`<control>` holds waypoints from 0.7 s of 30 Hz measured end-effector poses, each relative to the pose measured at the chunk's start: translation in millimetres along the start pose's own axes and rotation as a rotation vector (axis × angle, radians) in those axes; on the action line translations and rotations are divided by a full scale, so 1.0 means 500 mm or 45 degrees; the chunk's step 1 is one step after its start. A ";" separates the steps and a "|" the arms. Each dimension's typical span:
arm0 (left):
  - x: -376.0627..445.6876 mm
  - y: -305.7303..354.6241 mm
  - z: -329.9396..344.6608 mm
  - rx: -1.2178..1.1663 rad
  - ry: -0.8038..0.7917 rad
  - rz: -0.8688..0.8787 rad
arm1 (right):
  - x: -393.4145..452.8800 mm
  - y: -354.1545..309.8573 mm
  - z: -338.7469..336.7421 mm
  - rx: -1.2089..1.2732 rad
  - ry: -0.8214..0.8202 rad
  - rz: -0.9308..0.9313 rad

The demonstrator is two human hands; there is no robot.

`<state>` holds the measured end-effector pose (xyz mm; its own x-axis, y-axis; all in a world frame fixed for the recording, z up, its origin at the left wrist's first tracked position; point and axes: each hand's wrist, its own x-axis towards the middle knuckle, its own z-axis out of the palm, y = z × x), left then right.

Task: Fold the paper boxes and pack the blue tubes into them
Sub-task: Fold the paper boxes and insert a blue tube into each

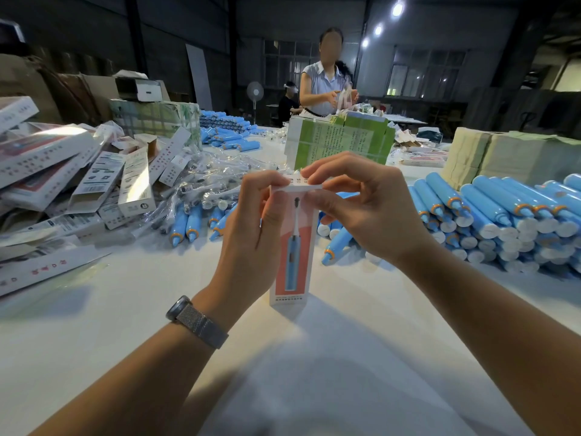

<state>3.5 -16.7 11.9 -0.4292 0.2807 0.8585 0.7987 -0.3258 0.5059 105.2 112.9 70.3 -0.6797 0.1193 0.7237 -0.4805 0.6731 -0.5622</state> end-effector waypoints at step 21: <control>-0.004 0.010 -0.006 -0.201 0.003 -0.245 | -0.025 0.022 0.065 -0.471 0.088 0.116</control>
<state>7.3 -21.5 13.0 -0.5681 0.3491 0.7453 0.6267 -0.4035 0.6667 90.4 95.3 42.4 -0.6654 0.2311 0.7098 -0.1787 0.8739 -0.4521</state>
